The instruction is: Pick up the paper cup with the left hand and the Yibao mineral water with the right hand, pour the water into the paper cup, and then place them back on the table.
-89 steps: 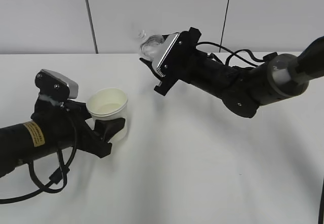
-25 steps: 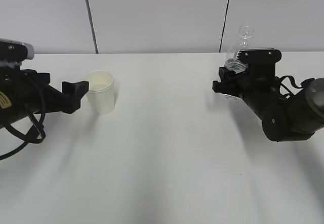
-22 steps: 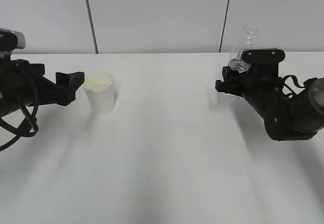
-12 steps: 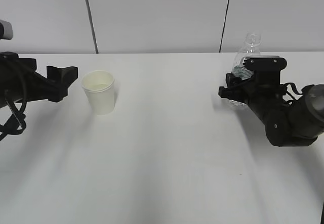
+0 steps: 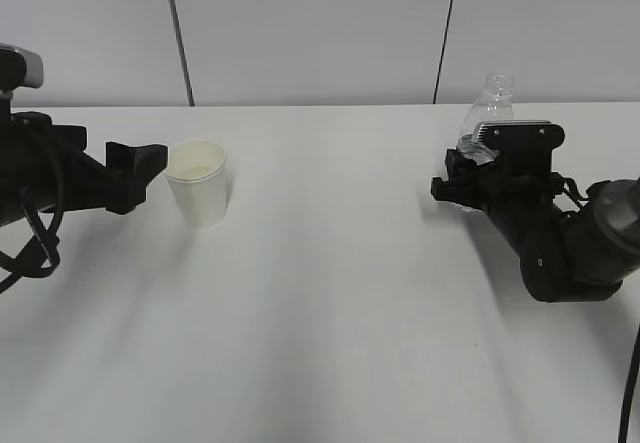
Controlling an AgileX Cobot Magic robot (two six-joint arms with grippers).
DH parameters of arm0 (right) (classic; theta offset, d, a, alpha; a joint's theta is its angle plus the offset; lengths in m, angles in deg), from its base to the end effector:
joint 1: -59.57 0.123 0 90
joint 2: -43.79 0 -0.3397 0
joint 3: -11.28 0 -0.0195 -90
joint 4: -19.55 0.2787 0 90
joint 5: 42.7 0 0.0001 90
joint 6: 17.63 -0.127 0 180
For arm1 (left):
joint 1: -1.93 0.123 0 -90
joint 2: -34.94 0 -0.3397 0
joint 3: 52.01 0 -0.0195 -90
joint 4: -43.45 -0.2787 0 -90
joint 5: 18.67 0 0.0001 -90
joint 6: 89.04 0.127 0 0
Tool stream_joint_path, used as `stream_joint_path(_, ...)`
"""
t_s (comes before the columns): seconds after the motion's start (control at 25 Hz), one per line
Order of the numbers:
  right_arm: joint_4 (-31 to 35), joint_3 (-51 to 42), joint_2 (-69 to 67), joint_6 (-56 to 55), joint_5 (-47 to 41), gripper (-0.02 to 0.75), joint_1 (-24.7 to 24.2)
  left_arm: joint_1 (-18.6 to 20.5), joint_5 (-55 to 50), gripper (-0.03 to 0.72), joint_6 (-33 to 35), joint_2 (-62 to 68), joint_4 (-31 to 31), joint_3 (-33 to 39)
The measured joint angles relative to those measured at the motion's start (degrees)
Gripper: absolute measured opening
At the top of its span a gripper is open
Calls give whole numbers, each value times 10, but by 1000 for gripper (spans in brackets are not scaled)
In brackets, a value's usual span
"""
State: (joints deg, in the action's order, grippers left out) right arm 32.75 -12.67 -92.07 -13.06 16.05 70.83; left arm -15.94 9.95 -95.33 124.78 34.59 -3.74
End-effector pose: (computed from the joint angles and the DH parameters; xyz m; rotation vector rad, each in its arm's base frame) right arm 0.4758 0.0695 0.0793 0.0043 1.7718 -0.0024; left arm 0.3006 -0.1067 0.2253 0.3728 1.8873 -0.2628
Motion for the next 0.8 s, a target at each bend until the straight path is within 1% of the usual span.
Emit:
stream_joint_path(0.16,-10,0,-3,-2,10,470,0,0,-3,591,0,-1,0,0)
stream_joint_path(0.24,-14,0,-3,-2,11,508,0,0,-3,591,0,-1,0,0)
stream_joint_path(0.32,-16,0,-3,-2,18,564,0,0,-3,591,0,-1,0,0)
stream_joint_path(0.4,-17,0,-3,-2,22,596,0,0,-3,591,0,-1,0,0)
stream_joint_path(0.6,-17,-4,-3,-4,22,616,0,0,-3,591,0,-1,0,0)
stream_joint_path(0.8,-30,-33,-3,-8,26,617,0,0,-3,591,0,-1,1,0)
